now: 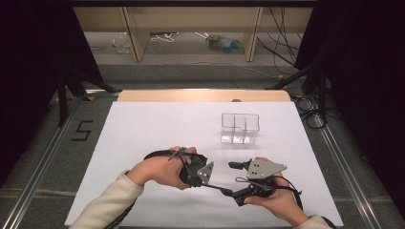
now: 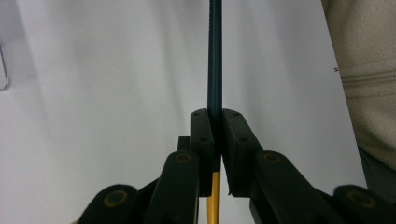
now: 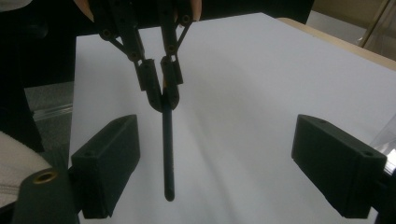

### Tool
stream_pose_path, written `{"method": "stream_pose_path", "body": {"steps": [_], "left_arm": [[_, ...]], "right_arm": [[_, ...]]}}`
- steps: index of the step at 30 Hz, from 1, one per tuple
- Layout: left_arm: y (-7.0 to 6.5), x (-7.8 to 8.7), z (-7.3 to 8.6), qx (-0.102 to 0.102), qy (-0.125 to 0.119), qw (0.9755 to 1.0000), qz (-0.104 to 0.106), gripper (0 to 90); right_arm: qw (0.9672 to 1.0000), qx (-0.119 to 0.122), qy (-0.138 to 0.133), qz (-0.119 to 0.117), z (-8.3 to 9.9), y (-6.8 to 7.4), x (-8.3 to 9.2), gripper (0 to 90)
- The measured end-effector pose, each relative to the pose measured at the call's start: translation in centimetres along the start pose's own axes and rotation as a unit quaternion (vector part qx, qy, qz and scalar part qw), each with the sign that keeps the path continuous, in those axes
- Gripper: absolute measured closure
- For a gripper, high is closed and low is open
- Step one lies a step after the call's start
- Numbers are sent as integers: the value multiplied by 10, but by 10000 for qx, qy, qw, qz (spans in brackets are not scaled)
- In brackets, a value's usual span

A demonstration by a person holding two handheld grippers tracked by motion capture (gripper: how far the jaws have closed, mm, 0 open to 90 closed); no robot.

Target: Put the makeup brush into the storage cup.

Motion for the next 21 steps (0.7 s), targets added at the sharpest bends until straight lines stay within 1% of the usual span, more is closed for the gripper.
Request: {"method": "stream_pose_path", "body": {"steps": [2,3,4,7,11,12,13,14,15,16,18,19,21], "left_arm": [[1,1,-2,-63,-21,10000,-29,832],[1,1,-2,-63,-21,10000,-29,833],[1,1,-4,-37,-64,10000,-49,833],[3,2,-5,-75,-69,9999,-68,833],[3,1,-6,-37,-94,9999,-53,833],[3,1,-6,-55,-99,9999,-62,833],[4,1,-7,-53,-96,9999,-56,833],[4,2,-7,-77,-108,9999,-87,833],[4,1,-8,-61,-159,9998,-99,833],[4,2,-8,-19,-158,9998,-81,833],[4,2,-9,-52,-163,9998,-109,833],[5,2,-9,-55,-166,9998,-112,833],[5,2,-9,-35,-161,9998,-113,833]], "right_arm": [[10000,-1,88,-45,1,1,0,166],[10000,-14,35,-35,1,2,-2,166],[9999,-10,109,-65,2,2,-2,167],[9999,5,110,-69,3,3,-4,173],[9998,35,164,-103,4,4,-7,184],[9999,37,105,-80,5,5,-10,190],[9999,37,105,-80,5,5,-10,190],[9998,23,183,-114,6,5,-10,194],[9997,31,193,-153,6,6,-11,197],[9998,27,170,-131,7,6,-13,199],[9996,33,229,-175,8,6,-15,204],[9997,54,186,-145,8,6,-16,206],[9996,30,216,-155,8,7,-17,216]]}}
Point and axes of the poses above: each handheld gripper's, and its own axes: x roughly backward along the jaws, z roughly out of its underside, y roughly to its left, the point moved 6 cm from there along -x, roughly forward along the jaws, and after that the axes turned 13 degrees about -y, right-handed, at the moved point
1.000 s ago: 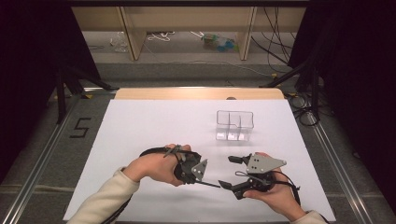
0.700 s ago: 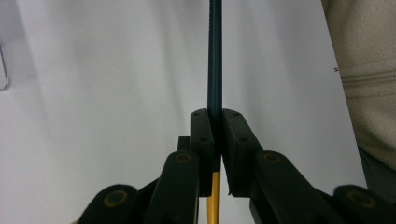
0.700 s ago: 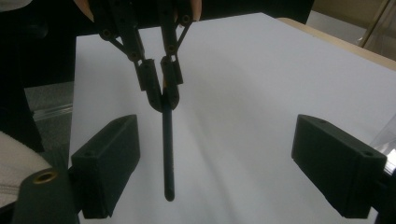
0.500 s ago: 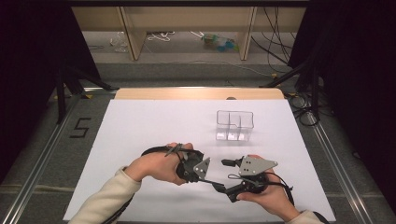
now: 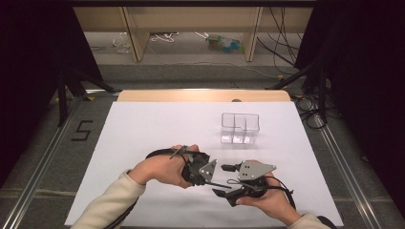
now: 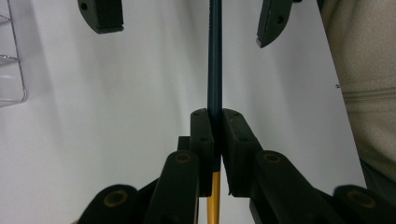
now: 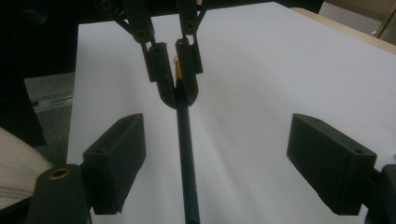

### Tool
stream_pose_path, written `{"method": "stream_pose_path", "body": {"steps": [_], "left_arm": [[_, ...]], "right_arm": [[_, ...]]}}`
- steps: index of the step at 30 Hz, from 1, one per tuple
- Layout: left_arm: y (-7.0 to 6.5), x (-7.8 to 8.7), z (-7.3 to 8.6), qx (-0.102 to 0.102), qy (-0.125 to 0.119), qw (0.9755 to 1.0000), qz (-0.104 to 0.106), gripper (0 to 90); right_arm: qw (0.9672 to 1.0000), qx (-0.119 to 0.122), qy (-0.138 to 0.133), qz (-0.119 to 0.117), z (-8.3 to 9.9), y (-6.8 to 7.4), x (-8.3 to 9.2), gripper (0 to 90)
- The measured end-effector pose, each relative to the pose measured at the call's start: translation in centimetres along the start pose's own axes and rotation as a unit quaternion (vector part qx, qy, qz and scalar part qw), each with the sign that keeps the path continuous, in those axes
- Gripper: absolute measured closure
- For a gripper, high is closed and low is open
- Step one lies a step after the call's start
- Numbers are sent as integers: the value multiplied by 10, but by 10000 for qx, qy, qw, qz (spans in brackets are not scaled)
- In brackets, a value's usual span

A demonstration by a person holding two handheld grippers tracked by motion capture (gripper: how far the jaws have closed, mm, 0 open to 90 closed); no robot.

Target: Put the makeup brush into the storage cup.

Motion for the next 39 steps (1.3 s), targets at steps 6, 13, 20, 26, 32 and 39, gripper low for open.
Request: {"method": "stream_pose_path", "body": {"steps": [6,13,20,26,32,39], "left_arm": [[0,2,-2,-31,-32,10000,-34,833],[0,2,-4,-35,-67,10000,-54,833],[-1,1,-4,-55,-25,10000,-23,832],[0,1,-6,-103,-70,9999,-57,833],[-1,1,-7,-113,-76,9999,-85,833],[-1,2,-8,-163,-112,9998,-91,833]], "right_arm": [[9999,107,1,-39,1,2,-4,289],[9999,145,7,-85,2,5,-6,409],[9997,141,81,-209,3,7,-5,575],[9995,145,62,-269,4,9,-6,699],[9993,162,117,-316,4,10,-5,759],[9993,151,84,-330,5,10,-6,808]]}}
Point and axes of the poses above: each handheld gripper's, and its own axes: x roughly backward along the jaws, z roughly out of its underside, y roughly to its left, the point moved 6 cm from there along -x, roughly forward along the jaws, and after that the axes turned 13 degrees about -y, right-handed, at the moved point
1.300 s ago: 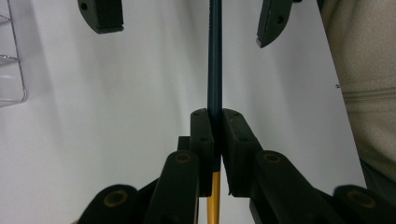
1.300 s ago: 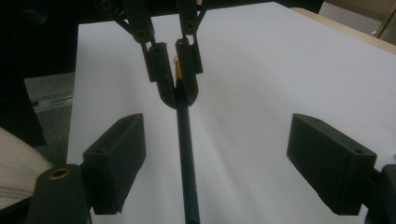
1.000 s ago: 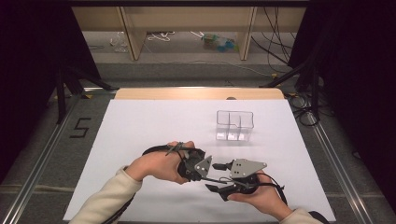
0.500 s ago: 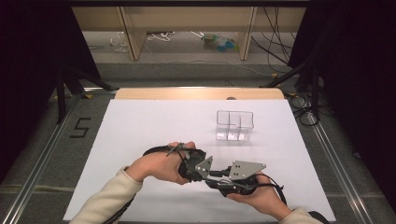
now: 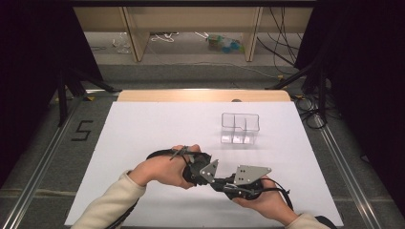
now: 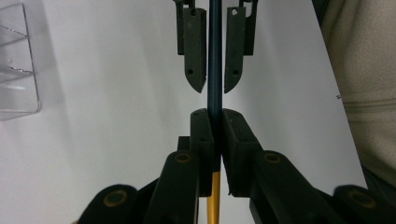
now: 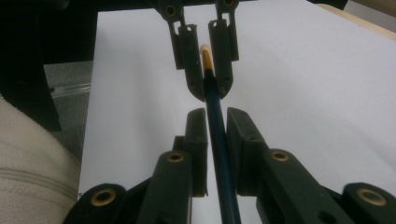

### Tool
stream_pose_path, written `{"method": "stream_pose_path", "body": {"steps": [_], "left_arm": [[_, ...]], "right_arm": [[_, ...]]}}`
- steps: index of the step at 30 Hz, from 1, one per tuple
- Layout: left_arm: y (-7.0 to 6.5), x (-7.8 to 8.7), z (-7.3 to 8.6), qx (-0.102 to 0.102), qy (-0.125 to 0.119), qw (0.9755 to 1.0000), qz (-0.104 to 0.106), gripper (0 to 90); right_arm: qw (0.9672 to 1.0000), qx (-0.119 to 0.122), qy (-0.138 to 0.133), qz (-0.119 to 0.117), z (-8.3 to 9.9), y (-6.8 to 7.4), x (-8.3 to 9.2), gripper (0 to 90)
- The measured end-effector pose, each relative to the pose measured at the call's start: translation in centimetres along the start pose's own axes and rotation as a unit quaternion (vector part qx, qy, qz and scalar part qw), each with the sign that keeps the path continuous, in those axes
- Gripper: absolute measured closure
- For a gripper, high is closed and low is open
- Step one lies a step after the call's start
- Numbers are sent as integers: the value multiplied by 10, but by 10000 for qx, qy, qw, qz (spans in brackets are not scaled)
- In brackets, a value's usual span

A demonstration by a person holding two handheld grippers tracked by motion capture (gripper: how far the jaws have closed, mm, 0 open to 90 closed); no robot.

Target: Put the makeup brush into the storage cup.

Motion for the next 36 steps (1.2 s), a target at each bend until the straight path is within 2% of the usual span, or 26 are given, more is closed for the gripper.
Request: {"method": "stream_pose_path", "body": {"steps": [5,6,13,15,17,21,25,26,31,33,36], "left_arm": [[0,0,0,-72,16,10000,-19,832],[0,0,-1,-74,17,10000,-17,832],[-1,0,-1,-179,10,9998,-27,819],[-2,-1,0,-257,59,9996,-58,741],[-2,0,0,-263,21,9996,-89,697],[1,4,-3,-158,-216,9992,-297,528],[4,9,-4,-138,-586,9969,-511,330],[4,10,-2,-121,-625,9966,-523,304],[7,15,8,90,-968,9923,-774,205],[8,18,13,212,-1122,9896,-873,186],[9,21,19,427,-1393,9839,-1034,172]], "right_arm": [[10000,-2,22,-40,0,1,0,840],[9999,22,94,-76,0,1,2,841],[9999,126,56,-9,-2,1,2,844],[9998,141,143,-23,-2,1,4,844],[9998,170,70,28,-4,0,4,845],[9997,169,72,131,-4,-4,7,845],[9997,149,111,169,-4,-6,10,845],[9997,159,65,200,-5,-6,10,845],[9994,148,4,315,-6,-11,15,845],[9992,161,-19,363,-7,-13,16,845],[9993,115,38,366,-7,-14,20,845]]}}
Point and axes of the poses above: each handheld gripper's, and its own axes: x roughly backward along the jaws, z roughly out of its underside, y roughly to its left, the point moved 6 cm from there along -x, roughly forward along the jaws, and after that the axes turned 13 degrees about -y, right-handed, at the moved point
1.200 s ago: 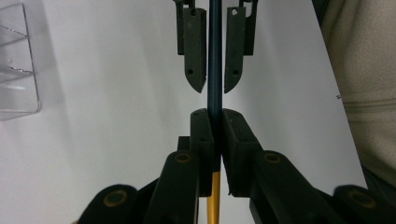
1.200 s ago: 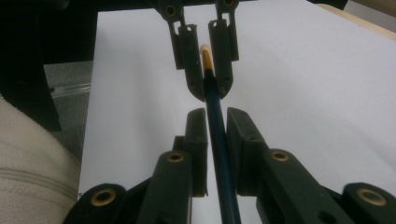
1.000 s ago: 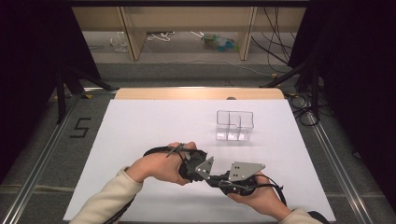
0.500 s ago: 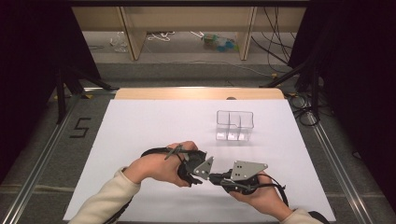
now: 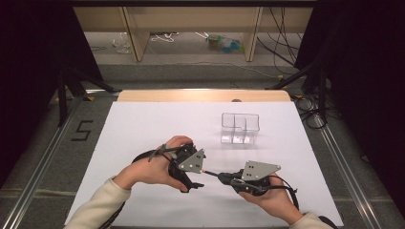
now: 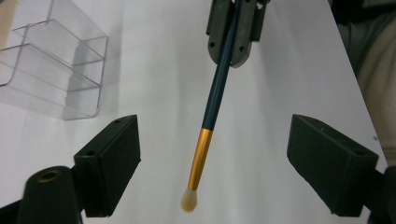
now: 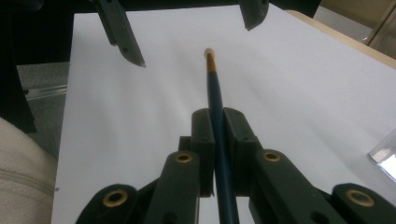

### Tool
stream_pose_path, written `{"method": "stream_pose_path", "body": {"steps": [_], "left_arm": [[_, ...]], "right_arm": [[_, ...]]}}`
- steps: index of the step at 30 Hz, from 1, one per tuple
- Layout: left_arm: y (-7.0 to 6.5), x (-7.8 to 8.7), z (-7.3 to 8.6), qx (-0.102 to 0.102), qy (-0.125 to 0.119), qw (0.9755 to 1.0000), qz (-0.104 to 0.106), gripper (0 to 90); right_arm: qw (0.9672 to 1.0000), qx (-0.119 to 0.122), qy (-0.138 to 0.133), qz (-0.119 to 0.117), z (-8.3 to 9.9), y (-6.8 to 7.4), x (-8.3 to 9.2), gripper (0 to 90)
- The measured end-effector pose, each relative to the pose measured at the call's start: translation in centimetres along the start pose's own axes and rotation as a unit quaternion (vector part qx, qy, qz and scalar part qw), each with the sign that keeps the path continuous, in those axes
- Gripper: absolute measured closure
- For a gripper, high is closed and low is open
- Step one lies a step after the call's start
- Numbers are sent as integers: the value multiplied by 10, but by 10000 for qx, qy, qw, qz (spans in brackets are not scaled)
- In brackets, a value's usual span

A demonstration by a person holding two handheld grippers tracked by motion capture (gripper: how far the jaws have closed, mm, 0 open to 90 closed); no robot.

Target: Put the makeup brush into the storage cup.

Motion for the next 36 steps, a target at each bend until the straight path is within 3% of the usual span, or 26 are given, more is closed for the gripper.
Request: {"method": "stream_pose_path", "body": {"steps": [3,7,15,20,25,26,34,35,36], "left_arm": [[3,5,5,182,-223,9994,-186,164],[5,9,11,456,-519,9969,-377,161],[6,8,23,993,-904,9893,-570,161],[9,6,31,1390,-1160,9808,-721,161],[10,6,39,1650,-1271,9747,-815,165],[10,5,40,1741,-1338,9720,-838,169],[12,2,48,2184,-1595,9591,-842,174],[12,1,48,2265,-1655,9559,-866,177],[13,2,48,2269,-1676,9555,-859,179]], "right_arm": [[10000,18,-52,38,0,-1,0,845],[9999,1,-97,97,-1,-3,2,845],[9997,-84,-160,182,-3,-8,7,845],[9995,-106,-134,253,-4,-10,10,845],[9992,-137,-224,310,-5,-14,12,845],[9991,-129,-258,307,-5,-14,12,845],[9986,-179,-343,354,-7,-16,13,844],[9983,-181,-399,392,-8,-17,12,845],[9977,-213,-461,439,-9,-18,12,844]]}}
Point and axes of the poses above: each handheld gripper's, and its own axes: x roughly backward along the jaws, z roughly out of its underside, y roughly to its left, the point moved 6 cm from there along -x, roughly forward along the jaws, and after that the axes turned 13 degrees about -y, right-handed, at the moved point
